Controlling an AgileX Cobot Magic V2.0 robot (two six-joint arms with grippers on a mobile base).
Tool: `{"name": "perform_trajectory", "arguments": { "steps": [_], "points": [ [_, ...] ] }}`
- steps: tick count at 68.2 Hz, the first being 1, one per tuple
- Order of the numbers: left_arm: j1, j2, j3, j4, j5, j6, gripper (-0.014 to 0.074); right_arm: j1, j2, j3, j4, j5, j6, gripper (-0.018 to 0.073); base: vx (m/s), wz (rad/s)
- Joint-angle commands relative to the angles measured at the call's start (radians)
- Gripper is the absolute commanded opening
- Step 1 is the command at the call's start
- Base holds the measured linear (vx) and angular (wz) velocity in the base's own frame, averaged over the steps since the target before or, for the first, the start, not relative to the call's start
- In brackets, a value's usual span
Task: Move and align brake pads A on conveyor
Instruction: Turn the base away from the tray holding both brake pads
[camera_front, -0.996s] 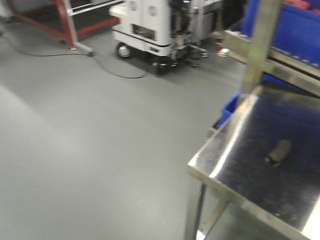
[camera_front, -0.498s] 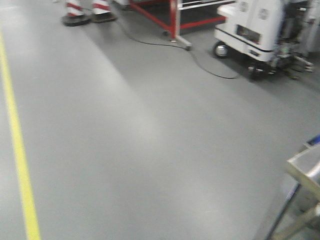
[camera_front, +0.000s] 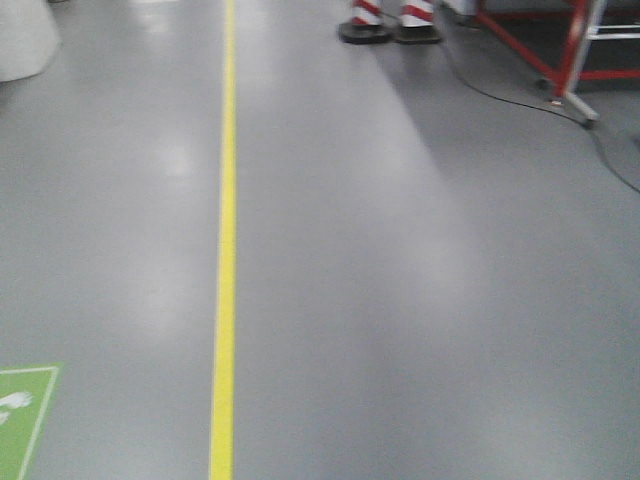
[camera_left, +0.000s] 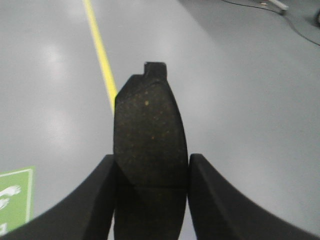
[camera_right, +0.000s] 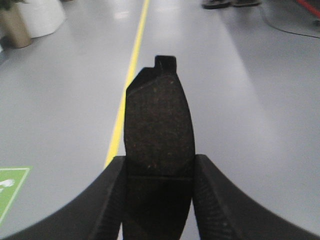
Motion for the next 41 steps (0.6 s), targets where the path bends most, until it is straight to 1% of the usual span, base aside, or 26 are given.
{"name": "perform_trajectory", "arguments": {
  "steps": [1, 9, 17, 41],
  "points": [
    [-0.001, 0.006, -0.028, -0.007, -0.087, -0.011, -0.0006, -0.007, 0.009, -0.029, -0.005, -0.094, -0.005, -0.0007, 0.00, 0.70],
    [-0.001, 0.006, -0.028, -0.007, -0.087, -0.011, -0.0006, -0.007, 0.009, -0.029, -0.005, -0.094, -0.005, -0.0007, 0.02, 0.61],
    [-0.001, 0.006, -0.028, -0.007, -0.087, -0.011, -0.0006, -0.007, 0.009, -0.029, -0.005, -0.094, -0.005, -0.0007, 0.06, 0.43],
    [-0.001, 0.006, -0.028, -0.007, -0.087, -0.011, -0.0006, -0.007, 0.009, -0.029, -0.005, -0.094, -0.005, -0.0007, 0.15, 0.23]
  ]
}}
